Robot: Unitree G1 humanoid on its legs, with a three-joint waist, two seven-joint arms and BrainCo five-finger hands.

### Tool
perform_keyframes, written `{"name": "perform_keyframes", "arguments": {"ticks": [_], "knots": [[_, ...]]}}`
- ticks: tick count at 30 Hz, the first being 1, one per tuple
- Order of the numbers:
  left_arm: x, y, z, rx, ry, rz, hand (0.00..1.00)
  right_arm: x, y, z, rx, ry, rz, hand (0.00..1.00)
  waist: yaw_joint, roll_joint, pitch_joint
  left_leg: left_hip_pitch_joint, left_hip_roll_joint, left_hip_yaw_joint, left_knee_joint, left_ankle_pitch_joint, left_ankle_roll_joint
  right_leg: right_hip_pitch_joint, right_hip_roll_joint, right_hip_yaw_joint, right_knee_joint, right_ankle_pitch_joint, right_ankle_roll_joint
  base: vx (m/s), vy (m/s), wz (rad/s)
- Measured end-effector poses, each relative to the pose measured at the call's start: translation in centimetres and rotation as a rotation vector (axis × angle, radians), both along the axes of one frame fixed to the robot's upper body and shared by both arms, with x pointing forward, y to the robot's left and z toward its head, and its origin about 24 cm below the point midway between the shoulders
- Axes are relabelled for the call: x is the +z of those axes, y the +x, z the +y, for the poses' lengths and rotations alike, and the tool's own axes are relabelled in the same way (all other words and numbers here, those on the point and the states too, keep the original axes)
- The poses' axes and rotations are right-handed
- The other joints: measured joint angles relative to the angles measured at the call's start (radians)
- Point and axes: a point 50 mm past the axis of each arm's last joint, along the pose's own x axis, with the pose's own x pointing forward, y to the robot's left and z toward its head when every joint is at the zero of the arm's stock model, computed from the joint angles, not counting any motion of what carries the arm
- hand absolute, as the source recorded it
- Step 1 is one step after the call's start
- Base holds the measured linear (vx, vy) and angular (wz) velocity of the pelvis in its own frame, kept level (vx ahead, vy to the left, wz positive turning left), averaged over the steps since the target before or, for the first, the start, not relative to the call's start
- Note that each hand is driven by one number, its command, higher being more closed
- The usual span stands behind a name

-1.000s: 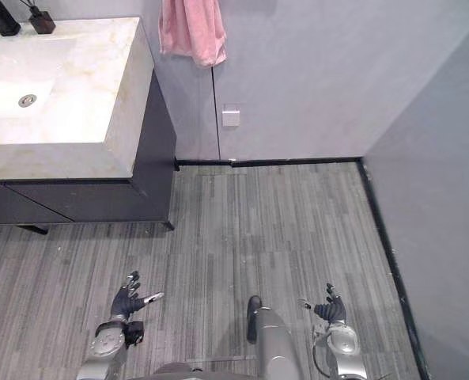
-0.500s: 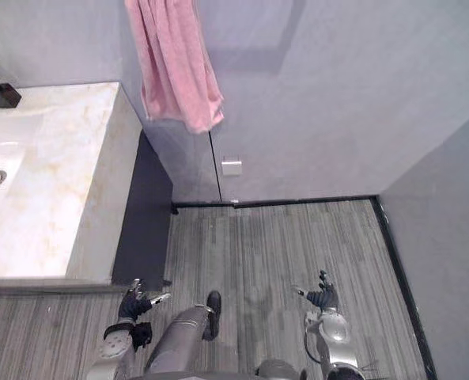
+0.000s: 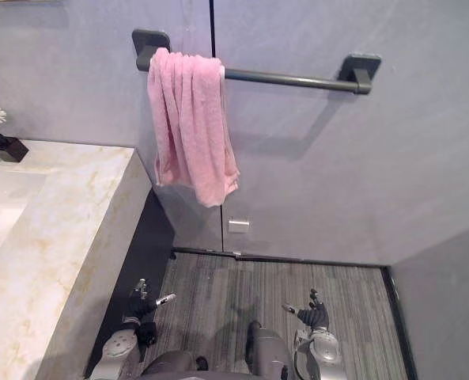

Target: Organize washtable

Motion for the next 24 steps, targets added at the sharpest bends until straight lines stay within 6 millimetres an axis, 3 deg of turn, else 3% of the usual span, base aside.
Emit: {"name": "perform_keyframes", "arguments": {"ticks": [1, 2, 5, 7, 8, 9, 10, 13, 17, 19, 24], "knots": [[-0.2, -0.3, -0.4, 0.005, -0.014, 0.006, 0.00, 0.1, 0.2, 0.2, 0.013, 0.000, -0.007, 0.00, 0.010, 0.013, 0.001, -0.065, 0.048, 0.044, 0.144, 0.008, -0.027, 0.043, 0.024, -0.010, -0.033, 0.001, -0.014, 0.26, -0.208, 0.33], [-0.4, -0.8, -0.4, 0.009, -0.016, 0.020, 0.00, 0.1, 0.4, 0.7, 0.027, 0.007, -0.013, 0.00, 0.015, 0.012, -0.001, -0.089, 0.090, 0.077, 0.197, 0.005, -0.022, 0.080, 0.036, -0.015, -0.054, -0.003, -0.027, 0.21, -0.138, 0.00], [-0.6, -1.3, -0.5, 0.015, -0.024, 0.035, 0.00, 0.4, 1.0, 0.8, 0.021, 0.014, -0.039, 0.00, 0.018, 0.007, -0.009, -0.094, 0.128, 0.103, 0.070, 0.006, -0.024, 0.143, 0.030, -0.014, -0.097, -0.003, -0.028, 0.24, -0.081, -0.03], [-0.5, -1.1, -0.5, 0.018, -0.025, 0.030, 0.00, 0.4, 1.1, 0.4, 0.012, 0.007, -0.038, 0.00, 0.017, 0.009, -0.010, -0.094, 0.118, 0.095, -0.102, 0.020, -0.045, 0.160, 0.009, -0.013, -0.115, -0.002, -0.027, 0.18, 0.056, 0.04], [-0.4, -0.7, -0.5, 0.016, -0.025, 0.017, 0.00, 0.3, 1.0, 0.0, 0.001, 0.001, -0.029, 0.00, 0.017, 0.017, -0.015, -0.087, 0.112, 0.084, -0.227, 0.058, -0.073, 0.164, 0.000, -0.013, -0.123, -0.001, -0.017, 0.12, 0.100, 0.00], [-0.3, -0.5, -0.5, 0.016, -0.025, 0.013, 0.00, 0.3, 0.8, -0.6, -0.005, -0.013, -0.020, 0.00, 0.017, 0.030, -0.017, -0.073, 0.106, 0.072, -0.295, 0.161, -0.074, 0.168, 0.001, -0.010, -0.127, -0.005, -0.005, 0.18, 0.206, -0.08], [-0.3, -0.6, 0.1, 0.021, -0.007, 0.019, 0.00, -0.2, 0.4, -0.6, -0.015, -0.007, 0.009, 0.00, 0.027, 0.020, -0.014, -0.051, 0.090, 0.075, -0.312, 0.199, -0.064, 0.179, -0.015, 0.010, -0.129, -0.011, 0.016, 0.17, 0.216, -0.09], [0.3, -0.1, 0.9, 0.024, 0.026, -0.009, 0.00, -0.6, -0.5, -0.3, -0.021, 0.005, 0.032, 0.00, 0.030, 0.006, -0.017, -0.027, 0.047, 0.081, -0.343, 0.203, -0.053, 0.202, -0.057, 0.010, -0.161, -0.009, 0.043, 0.10, 0.165, 0.04], [1.2, 0.0, 0.1, 0.010, 0.008, -0.062, 0.00, -0.6, -0.6, -0.3, -0.020, 0.003, 0.034, 0.00, 0.022, 0.001, -0.022, 0.016, 0.009, 0.090, -0.417, 0.230, -0.021, 0.212, -0.084, 0.017, -0.182, -0.008, 0.065, 0.01, 0.085, 0.01], [3.0, 0.9, 0.1, 0.007, 0.011, -0.160, 0.00, -0.6, -0.7, -0.2, -0.018, 0.004, 0.034, 0.00, 0.006, -0.009, -0.029, 0.032, -0.003, 0.084, -0.468, 0.256, -0.017, 0.211, -0.098, 0.015, -0.199, -0.004, 0.071, 0.00, 0.032, 0.06], [6.4, 2.6, 0.0, -0.006, 0.041, -0.334, 0.00, -1.0, -1.7, -0.4, -0.025, 0.001, 0.058, 0.00, -0.001, -0.010, -0.037, 0.056, -0.006, 0.079, -0.519, 0.277, -0.019, 0.223, -0.093, 0.013, -0.224, 0.002, 0.075, 0.00, -0.004, 0.01]]}}
